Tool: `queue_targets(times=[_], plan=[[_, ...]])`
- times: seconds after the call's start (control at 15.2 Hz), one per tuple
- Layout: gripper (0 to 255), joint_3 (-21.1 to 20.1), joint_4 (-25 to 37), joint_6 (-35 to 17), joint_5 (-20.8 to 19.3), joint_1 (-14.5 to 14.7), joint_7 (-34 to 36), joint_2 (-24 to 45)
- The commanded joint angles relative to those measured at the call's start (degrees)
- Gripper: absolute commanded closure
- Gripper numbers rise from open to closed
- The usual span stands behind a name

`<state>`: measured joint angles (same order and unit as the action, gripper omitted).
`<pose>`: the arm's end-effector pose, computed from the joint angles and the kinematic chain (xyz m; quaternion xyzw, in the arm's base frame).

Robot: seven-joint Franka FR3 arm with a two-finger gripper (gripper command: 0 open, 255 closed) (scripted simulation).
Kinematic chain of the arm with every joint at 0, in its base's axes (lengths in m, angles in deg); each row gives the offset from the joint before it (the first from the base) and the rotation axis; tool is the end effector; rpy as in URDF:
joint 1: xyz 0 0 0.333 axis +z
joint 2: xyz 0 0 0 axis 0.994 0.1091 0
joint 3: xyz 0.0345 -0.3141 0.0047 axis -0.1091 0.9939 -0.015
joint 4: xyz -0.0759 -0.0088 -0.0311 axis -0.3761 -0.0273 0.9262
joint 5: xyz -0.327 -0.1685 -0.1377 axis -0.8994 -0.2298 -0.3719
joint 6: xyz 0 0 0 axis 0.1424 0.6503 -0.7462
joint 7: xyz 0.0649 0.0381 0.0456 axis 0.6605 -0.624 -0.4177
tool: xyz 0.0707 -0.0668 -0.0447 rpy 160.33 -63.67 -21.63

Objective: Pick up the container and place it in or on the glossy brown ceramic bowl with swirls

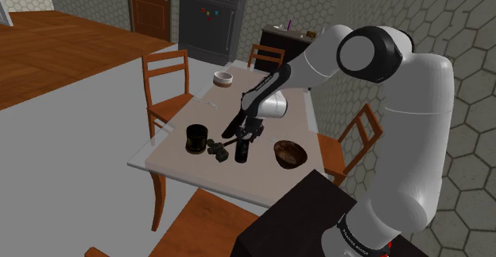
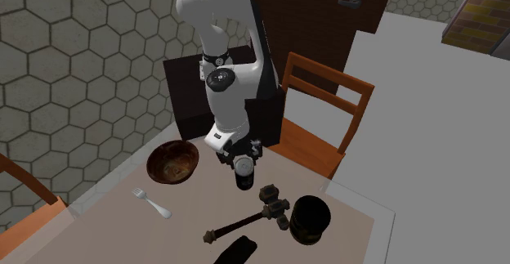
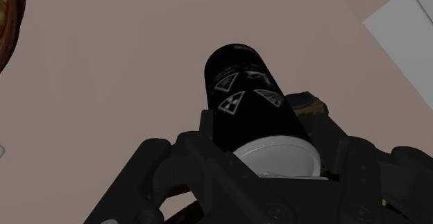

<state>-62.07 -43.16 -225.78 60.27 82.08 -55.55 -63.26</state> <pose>0.5487 -0.0833 0.1770 -0.9899 0.1280 -0.0220 0.0560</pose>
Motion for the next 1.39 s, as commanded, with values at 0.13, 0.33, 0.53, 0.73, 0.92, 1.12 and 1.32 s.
queue_targets(times=[0.13, 0.33, 0.53, 0.73, 0.92, 1.12, 1.32], plan=[[255, 0.9, -0.5, 2.3, -1.3, 0.7, 1.2, -2.9], [255, 1.6, -0.8, 4.1, -2.3, 1.1, 2.1, -5.0], [255, 2.1, -0.9, 5.9, -3.2, 1.4, 3.0, -7.0], [255, 2.6, -0.9, 7.8, -4.2, 1.8, 3.8, -8.9], [255, 3.1, -0.8, 9.7, -5.2, 2.0, 4.7, -10.7], [255, 3.4, -0.5, 11.6, -6.1, 2.2, 5.5, -12.5], [255, 3.7, -0.1, 13.6, -7.0, 2.4, 6.3, -14.2]])
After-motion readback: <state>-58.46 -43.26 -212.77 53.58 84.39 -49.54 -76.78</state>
